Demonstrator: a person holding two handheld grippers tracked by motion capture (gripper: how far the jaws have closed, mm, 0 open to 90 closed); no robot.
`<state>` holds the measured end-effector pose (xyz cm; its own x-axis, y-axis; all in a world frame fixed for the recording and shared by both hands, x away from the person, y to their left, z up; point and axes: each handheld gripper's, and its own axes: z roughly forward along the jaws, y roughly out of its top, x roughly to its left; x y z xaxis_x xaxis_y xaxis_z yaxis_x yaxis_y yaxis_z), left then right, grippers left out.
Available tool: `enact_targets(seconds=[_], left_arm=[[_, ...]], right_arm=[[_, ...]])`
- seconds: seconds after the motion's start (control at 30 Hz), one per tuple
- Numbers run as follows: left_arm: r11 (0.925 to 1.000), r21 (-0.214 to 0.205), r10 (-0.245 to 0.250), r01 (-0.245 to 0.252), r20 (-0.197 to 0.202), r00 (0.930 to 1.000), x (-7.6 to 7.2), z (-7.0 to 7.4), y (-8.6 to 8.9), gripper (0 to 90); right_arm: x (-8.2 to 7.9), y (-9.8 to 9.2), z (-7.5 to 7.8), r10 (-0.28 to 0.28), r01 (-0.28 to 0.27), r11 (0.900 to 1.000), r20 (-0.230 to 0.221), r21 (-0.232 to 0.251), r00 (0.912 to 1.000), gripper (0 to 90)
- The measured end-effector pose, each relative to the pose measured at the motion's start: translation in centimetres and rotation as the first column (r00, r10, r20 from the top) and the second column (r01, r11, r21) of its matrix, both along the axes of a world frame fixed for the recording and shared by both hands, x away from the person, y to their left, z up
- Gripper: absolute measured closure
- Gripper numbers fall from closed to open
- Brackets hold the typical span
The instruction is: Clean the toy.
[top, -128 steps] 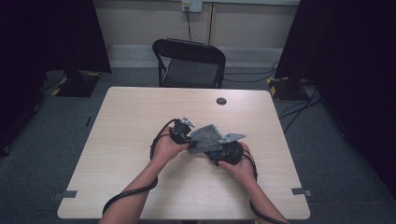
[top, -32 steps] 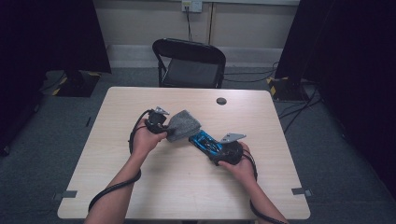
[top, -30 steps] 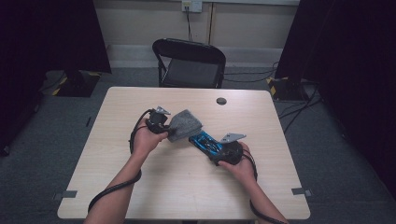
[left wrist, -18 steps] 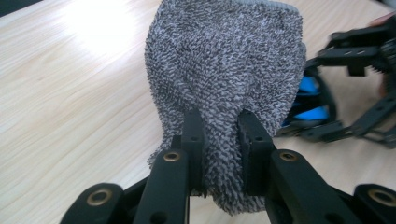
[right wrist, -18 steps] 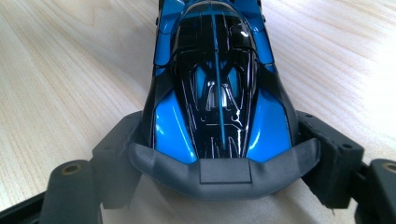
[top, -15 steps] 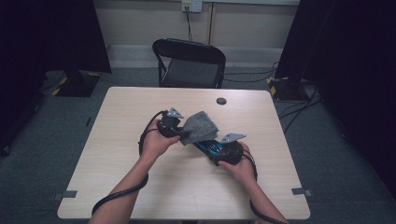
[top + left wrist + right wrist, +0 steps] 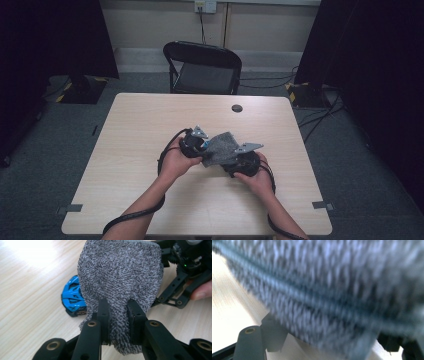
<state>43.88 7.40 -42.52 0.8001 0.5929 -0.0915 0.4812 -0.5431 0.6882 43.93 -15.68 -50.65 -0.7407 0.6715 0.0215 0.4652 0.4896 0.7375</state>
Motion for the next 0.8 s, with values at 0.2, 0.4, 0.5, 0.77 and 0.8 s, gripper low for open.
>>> enact_targets(seconds=[0.2,0.4,0.5,0.77,0.8], left_arm=[[0.999,0.022,-0.038,0.038,-0.007,0.9993,-0.3,-0.3,-0.8,75.6],[0.9956,0.069,-0.062,0.064,-0.026,0.9977,-0.2,-1.2,-1.7,75.6],[0.9949,0.081,-0.058,0.06,-0.033,0.9978,0.0,-1.5,-1.7,75.6],[0.9961,0.083,-0.027,0.031,-0.04,0.9988,0.6,-2.0,-1.3,75.5],[0.9955,0.09,-0.024,0.028,-0.037,0.999,0.6,-2.0,-1.3,75.5]], right_arm=[[0.0,0.0,0.0,0.0,0.0,1.0,0.0,0.0,1.0,23.8],[0.0,0.0,0.0,0.0,0.0,1.0,0.0,0.0,1.0,23.8],[0.0,0.0,0.0,0.0,0.0,1.0,0.0,0.0,1.0,23.8],[0.0,0.0,0.0,0.001,-0.001,1.0,-0.001,0.0,1.0,23.8],[0.0,0.0,0.0,0.001,-0.001,1.0,0.0,0.0,1.0,23.8]])
